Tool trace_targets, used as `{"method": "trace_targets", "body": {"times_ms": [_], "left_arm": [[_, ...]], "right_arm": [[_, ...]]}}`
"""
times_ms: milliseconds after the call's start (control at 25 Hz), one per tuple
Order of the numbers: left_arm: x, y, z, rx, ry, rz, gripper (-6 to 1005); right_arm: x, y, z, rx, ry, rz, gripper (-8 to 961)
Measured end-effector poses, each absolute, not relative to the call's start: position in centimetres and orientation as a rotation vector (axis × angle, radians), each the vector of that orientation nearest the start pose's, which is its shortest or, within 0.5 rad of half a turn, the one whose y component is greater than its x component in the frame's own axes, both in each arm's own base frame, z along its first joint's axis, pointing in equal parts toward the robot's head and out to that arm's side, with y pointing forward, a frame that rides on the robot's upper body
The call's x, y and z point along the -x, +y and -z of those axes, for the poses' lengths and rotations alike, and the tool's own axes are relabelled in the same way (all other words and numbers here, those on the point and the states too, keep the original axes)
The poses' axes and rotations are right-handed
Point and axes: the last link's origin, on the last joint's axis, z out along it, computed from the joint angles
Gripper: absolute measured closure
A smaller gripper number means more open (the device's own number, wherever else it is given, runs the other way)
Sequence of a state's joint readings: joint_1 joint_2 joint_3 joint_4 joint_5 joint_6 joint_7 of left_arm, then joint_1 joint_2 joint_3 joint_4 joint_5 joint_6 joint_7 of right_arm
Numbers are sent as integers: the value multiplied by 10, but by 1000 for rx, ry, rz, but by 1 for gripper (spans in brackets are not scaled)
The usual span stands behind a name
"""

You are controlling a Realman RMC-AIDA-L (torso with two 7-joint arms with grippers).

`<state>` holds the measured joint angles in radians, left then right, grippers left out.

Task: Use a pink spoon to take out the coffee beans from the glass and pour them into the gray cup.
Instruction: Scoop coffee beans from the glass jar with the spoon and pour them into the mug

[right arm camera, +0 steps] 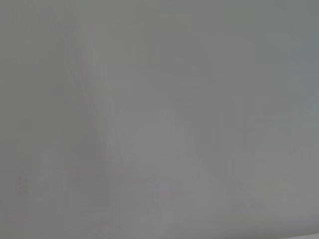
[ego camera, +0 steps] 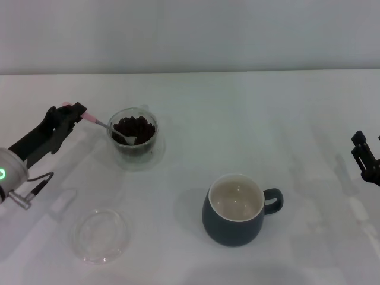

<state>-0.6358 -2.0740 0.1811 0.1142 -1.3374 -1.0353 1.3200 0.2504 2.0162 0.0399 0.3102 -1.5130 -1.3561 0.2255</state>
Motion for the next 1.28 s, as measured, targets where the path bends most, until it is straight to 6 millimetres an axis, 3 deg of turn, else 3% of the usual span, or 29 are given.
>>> {"method": "trace_targets", "body": {"times_ms": [640,1000,1280], "left_arm": [[317,362,20,-1868,2449,-1832,874],[307,359,21,-1879,2362,-1841,873],[283,361,40,-1967,2257,-1720,872]], "right_arm": [[-364,242,25,1512,781,-786,335],[-363,242,26,1513,781,-789,335],[-363,243,26,1516,783,-786,335]]}}
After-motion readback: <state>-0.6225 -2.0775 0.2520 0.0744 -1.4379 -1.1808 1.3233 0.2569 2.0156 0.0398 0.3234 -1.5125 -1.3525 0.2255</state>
